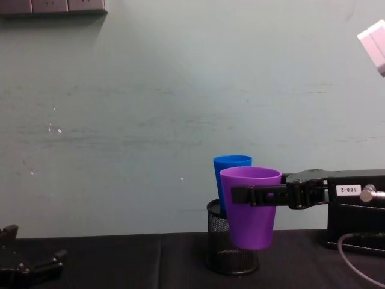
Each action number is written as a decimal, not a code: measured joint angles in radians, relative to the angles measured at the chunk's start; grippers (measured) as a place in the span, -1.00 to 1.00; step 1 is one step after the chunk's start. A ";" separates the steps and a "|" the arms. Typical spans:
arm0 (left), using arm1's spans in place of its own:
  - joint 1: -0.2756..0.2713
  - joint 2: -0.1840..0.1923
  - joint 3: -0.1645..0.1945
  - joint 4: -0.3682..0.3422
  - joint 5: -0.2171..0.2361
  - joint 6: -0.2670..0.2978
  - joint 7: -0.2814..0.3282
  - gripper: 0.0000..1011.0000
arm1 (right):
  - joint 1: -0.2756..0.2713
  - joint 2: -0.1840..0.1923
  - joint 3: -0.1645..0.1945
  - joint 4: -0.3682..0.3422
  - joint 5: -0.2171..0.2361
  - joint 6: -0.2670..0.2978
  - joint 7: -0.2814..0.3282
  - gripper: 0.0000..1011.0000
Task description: Pick up one cup with a gripper and tap it against the other cup.
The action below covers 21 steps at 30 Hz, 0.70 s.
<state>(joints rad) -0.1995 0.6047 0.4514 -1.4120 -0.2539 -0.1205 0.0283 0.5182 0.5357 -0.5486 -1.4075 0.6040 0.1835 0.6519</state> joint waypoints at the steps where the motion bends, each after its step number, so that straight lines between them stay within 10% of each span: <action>1: 0.000 0.000 0.000 0.000 0.000 0.000 0.000 1.00 | -0.002 0.001 0.000 -0.001 0.002 -0.004 0.000 0.46; 21: 0.000 0.000 0.000 0.000 0.000 0.000 0.000 1.00 | -0.002 0.000 0.002 0.000 0.003 -0.009 0.001 0.46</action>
<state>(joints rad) -0.1995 0.6046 0.4514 -1.4120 -0.2539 -0.1205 0.0283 0.5161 0.5360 -0.5471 -1.4075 0.6072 0.1748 0.6527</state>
